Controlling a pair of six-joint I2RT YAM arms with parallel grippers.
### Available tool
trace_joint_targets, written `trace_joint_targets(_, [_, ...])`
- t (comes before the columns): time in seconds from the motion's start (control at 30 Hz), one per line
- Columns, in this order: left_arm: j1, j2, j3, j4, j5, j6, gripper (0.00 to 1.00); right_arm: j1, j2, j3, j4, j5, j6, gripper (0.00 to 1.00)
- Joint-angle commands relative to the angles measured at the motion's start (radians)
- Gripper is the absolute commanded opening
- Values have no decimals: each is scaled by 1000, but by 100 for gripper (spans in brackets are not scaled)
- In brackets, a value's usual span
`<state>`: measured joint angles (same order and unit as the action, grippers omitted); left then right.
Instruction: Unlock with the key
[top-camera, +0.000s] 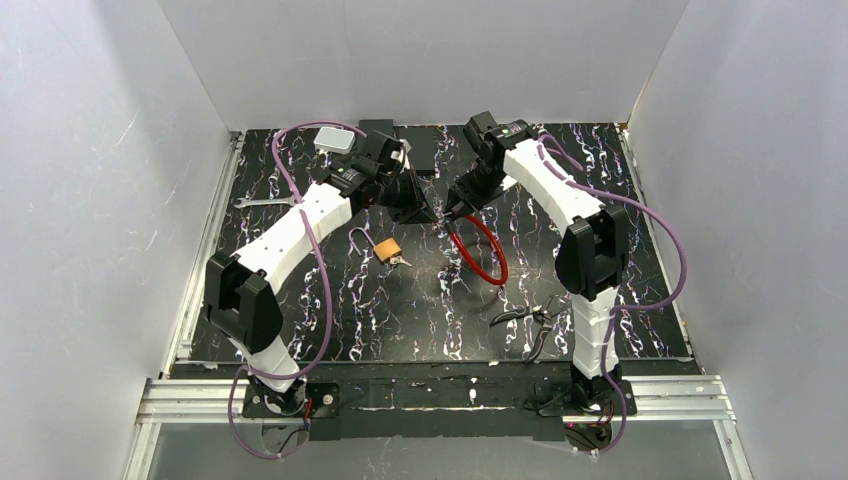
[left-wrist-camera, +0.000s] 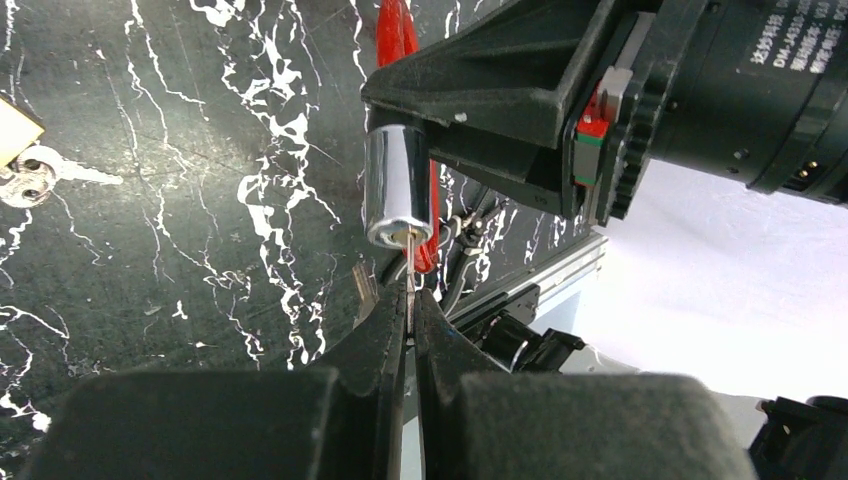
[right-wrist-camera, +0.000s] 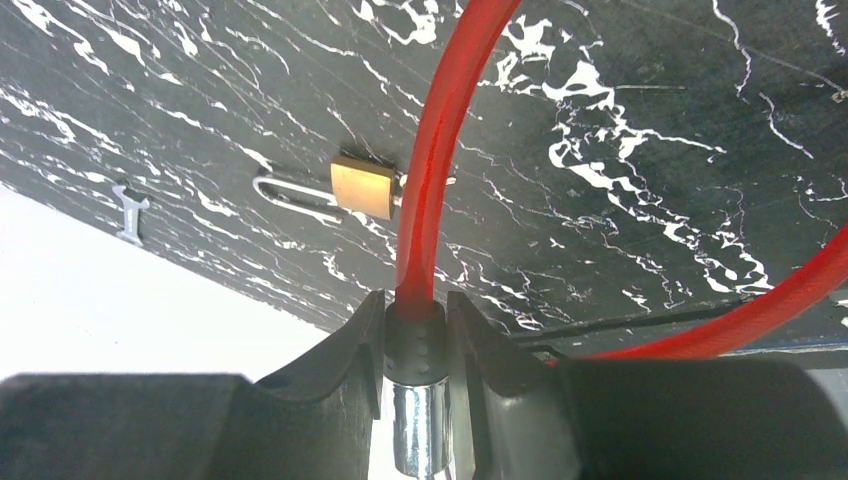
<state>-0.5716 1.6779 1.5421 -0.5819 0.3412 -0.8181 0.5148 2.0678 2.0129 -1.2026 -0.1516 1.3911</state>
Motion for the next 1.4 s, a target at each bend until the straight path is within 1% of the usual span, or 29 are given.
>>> trace_joint_targets(0.0, [-14,14,45,-55,-67,30,0,17,-6,50,-32,-15,5,1])
trace_joint_targets(0.2, [-19,29,92,-117,-120,50,0,17,-6,50,-31,-14,5,1])
trace_joint_targets(0.47, [-19,68,177,-179,-137,98,0,16,-7,46,-32,-17,0,1])
trace_joint_targets(0.6, [-19,77,171,-168,-119,56,0,17,-9,44,-28,-19,2,1])
trace_joint_targets(0.8, [-16,51,99,-90,-80,-58,0,18,-11,41,-19,-23,3,1])
trace_joint_targets(0.93, [-3,30,61,-57,-81,-93,0,17,-18,28,-14,-28,4,1])
trace_joint_targets(1.0, [2,29,52,-52,-83,-82,0,17,-22,24,-12,-29,3,1])
trace_joint_targets(1.2, [4,43,71,-42,-70,26,0,17,-28,12,-9,-30,2,1])
trace_joint_targets(1.37, [4,48,85,-40,-61,57,0,17,-28,13,-5,-35,3,1])
